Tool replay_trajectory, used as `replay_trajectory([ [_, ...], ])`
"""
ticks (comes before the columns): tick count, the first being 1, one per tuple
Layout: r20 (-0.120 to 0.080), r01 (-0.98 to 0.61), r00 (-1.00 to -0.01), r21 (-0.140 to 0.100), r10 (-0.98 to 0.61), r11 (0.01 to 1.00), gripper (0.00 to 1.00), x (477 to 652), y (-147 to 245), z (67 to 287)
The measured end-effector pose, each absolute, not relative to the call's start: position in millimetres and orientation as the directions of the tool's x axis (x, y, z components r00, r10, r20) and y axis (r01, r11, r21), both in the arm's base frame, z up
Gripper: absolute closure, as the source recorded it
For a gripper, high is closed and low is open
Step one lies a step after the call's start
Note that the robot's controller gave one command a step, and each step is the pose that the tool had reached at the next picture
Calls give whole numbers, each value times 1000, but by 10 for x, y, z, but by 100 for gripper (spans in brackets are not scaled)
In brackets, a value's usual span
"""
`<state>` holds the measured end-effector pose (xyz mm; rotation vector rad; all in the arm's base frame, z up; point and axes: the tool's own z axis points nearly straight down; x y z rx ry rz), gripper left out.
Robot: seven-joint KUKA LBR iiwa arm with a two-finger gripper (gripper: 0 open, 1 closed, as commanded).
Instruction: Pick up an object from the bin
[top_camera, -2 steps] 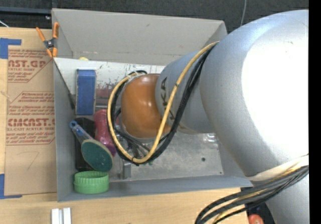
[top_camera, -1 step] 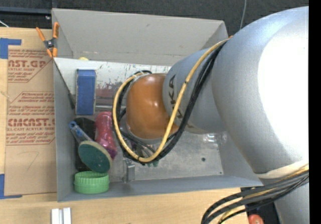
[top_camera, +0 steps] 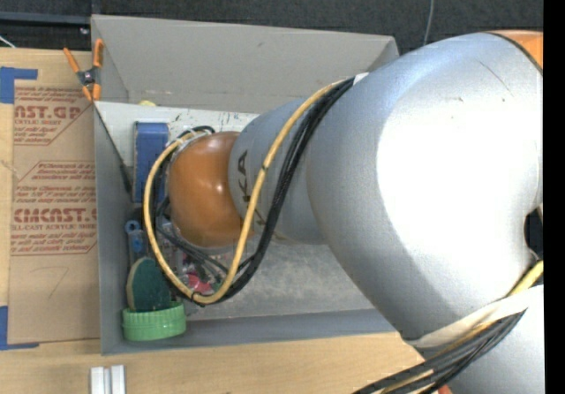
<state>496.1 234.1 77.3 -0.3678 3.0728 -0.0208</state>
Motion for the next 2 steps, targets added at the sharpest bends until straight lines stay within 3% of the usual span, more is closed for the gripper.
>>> replay_trajectory([
  [1,-31,-394,-918,-33,-395,919,0,4937,2394,776],
  [2,-47,-256,-965,-18,-257,967,0,4931,2250,893],
])
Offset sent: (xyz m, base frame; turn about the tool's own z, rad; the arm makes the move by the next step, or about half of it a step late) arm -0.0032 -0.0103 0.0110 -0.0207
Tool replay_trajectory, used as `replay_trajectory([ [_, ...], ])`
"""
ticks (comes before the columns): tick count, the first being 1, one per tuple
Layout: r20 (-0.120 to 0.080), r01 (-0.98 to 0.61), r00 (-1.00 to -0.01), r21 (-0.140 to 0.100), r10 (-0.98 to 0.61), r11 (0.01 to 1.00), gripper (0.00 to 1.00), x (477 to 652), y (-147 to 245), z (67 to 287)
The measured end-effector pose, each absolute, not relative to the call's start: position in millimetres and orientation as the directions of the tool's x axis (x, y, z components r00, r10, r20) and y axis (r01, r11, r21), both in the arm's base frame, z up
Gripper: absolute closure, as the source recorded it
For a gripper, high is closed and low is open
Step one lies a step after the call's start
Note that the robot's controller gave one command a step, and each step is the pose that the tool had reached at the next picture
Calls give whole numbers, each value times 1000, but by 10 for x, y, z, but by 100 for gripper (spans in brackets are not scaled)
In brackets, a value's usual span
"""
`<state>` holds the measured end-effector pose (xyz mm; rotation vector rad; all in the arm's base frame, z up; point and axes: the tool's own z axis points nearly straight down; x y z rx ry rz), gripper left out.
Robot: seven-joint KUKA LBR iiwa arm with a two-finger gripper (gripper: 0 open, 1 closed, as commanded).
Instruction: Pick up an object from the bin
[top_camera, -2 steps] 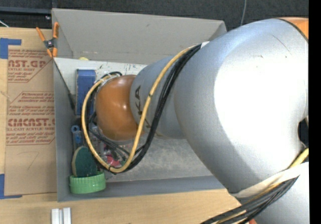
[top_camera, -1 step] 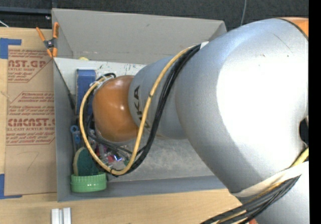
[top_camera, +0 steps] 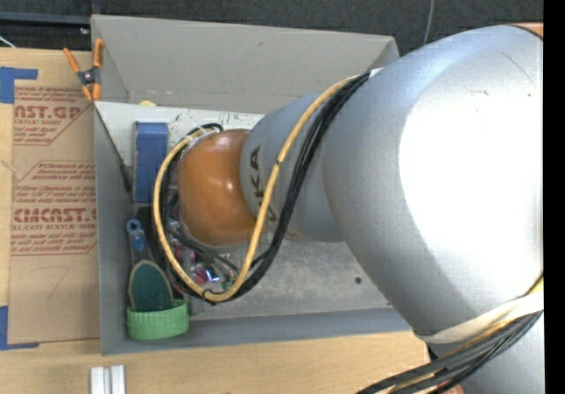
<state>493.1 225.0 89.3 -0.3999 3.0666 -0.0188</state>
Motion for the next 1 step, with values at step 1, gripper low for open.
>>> replay_trajectory([
  [1,-47,-266,-963,-19,-267,964,0,4935,2256,884],
])
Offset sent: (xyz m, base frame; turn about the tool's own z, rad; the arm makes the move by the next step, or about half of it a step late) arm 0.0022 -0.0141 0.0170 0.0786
